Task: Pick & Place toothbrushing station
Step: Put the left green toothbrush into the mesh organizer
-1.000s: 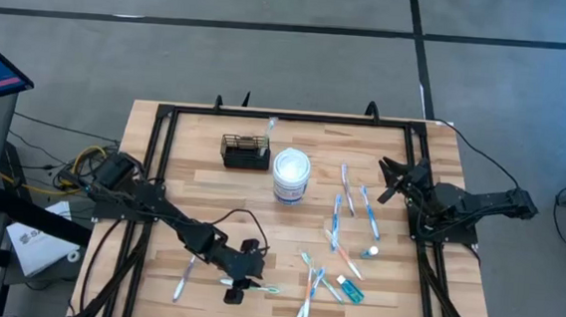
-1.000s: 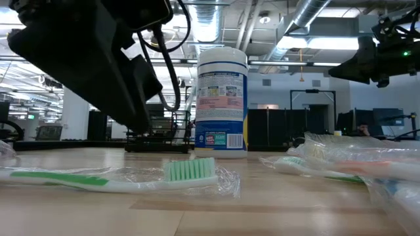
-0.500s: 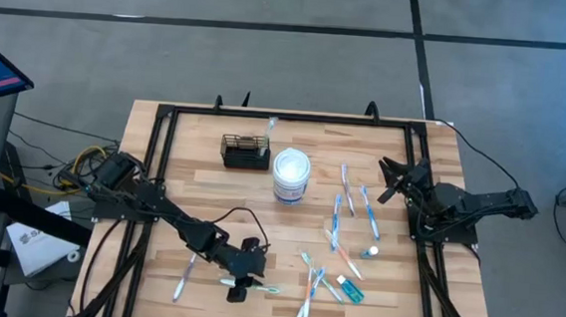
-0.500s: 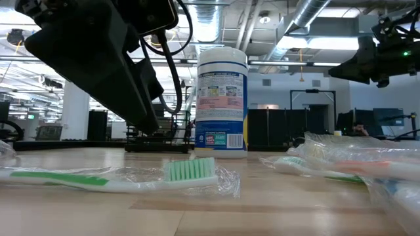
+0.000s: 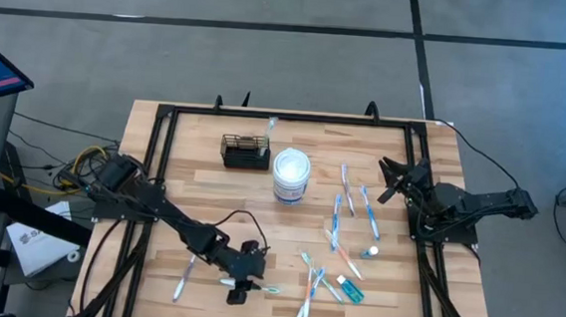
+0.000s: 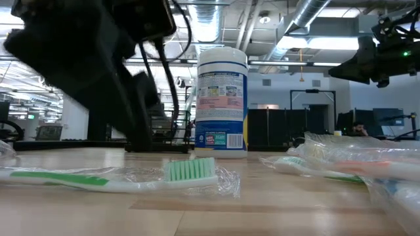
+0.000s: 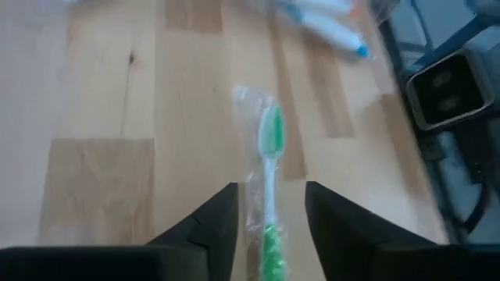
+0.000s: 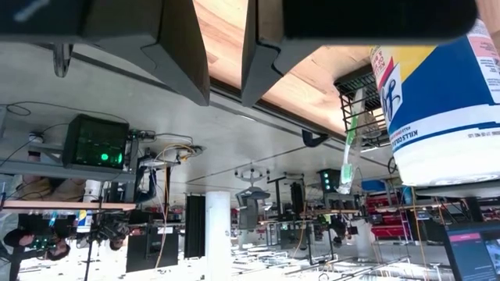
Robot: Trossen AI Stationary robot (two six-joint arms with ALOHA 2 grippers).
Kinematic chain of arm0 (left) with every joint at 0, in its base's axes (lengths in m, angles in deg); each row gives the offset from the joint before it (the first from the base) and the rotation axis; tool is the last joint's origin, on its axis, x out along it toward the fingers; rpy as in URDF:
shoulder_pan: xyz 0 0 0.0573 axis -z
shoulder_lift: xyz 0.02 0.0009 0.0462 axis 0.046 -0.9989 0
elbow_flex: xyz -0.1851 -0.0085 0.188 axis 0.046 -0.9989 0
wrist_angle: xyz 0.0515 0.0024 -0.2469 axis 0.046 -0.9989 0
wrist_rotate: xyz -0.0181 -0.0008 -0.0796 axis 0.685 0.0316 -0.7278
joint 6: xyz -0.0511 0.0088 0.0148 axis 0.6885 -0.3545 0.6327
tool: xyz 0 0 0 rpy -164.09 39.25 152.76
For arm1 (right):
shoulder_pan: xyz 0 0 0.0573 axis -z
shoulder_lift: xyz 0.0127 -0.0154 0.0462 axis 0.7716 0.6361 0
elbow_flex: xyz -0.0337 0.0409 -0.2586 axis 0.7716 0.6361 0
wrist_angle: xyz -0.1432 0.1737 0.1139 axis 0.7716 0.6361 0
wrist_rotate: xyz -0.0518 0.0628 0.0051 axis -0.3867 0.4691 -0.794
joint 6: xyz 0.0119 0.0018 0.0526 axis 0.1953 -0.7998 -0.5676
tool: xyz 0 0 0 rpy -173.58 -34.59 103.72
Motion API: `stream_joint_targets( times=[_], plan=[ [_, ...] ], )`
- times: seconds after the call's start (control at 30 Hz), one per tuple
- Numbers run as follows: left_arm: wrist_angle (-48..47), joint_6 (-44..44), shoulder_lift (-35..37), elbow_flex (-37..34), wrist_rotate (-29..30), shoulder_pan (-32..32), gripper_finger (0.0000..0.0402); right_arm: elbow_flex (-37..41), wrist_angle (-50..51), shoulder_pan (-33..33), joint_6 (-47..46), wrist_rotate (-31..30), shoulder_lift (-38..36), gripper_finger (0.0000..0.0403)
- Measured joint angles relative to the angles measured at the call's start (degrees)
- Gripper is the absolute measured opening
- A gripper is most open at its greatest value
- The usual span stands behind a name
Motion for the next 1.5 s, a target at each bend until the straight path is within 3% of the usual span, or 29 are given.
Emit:
stream_joint_targets(
  times=[0.23, 0.5, 0.97, 1.23, 1.5],
  plan=[
    [3.60, -0.72, -4.29, 0.52, -0.02, -0.04, 0.0198, 0.00, 0.20, -0.01, 0.00, 0.00, 0.00, 0.0069],
    [3.87, -3.63, -5.78, 1.93, 0.11, -0.02, 0.0198, 0.00, 0.25, -0.02, 0.00, 0.00, 0.00, 0.0069],
    [3.13, -3.75, -5.86, 1.95, 1.58, -0.07, 0.0112, 0.00, 0.27, -0.01, -0.01, 0.00, 0.02, 0.0069],
    [3.31, -2.95, -5.95, 1.88, 0.99, -0.76, 0.0016, 0.00, 0.27, -0.01, -0.02, 0.00, 0.02, 0.0069],
    [3.78, -0.57, -5.88, 1.88, -0.81, -1.77, 0.0002, 0.00, 0.27, 0.00, -0.02, 0.00, 0.02, 0.0069]
  ],
)
